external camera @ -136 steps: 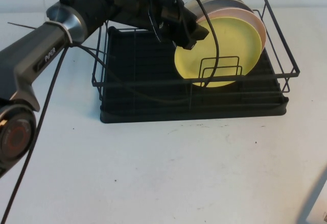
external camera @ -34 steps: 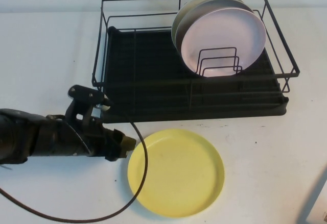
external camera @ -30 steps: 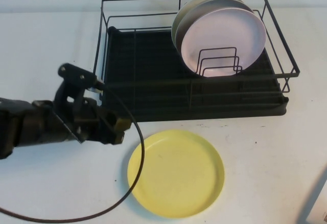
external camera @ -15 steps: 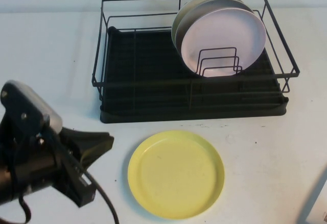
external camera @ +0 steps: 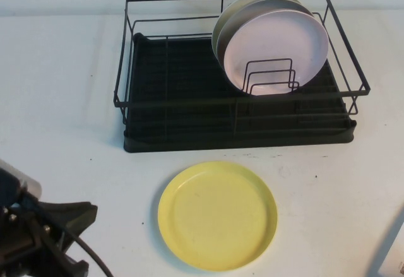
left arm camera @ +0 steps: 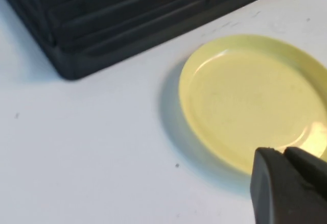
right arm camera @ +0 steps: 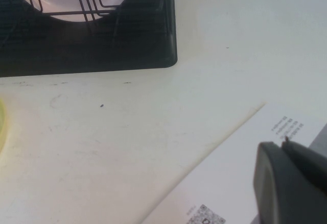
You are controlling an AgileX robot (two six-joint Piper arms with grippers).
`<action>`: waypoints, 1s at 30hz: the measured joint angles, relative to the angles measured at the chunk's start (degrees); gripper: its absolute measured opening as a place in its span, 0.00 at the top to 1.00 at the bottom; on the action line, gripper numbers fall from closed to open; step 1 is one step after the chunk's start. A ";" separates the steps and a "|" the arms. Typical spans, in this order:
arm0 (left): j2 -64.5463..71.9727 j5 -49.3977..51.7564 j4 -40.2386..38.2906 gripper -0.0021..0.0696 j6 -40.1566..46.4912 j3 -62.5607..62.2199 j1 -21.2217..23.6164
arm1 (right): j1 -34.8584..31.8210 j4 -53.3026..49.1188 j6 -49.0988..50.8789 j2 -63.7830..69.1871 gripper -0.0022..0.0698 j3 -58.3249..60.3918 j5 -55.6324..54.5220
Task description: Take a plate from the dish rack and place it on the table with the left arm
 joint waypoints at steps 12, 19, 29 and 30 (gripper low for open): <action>-16.12 -18.77 1.89 0.97 -8.35 12.73 0.00 | 0.00 0.00 0.00 0.00 1.00 0.00 0.00; -23.82 -26.96 6.37 0.97 -13.65 20.50 0.00 | 0.00 0.00 0.00 0.00 1.00 0.00 0.00; -33.16 -26.85 31.90 0.97 -43.08 27.38 4.13 | 0.00 0.00 0.00 0.00 1.00 0.00 0.00; -34.00 -25.82 32.66 0.97 -43.58 27.38 5.24 | 0.00 0.00 0.00 0.00 1.00 0.00 0.00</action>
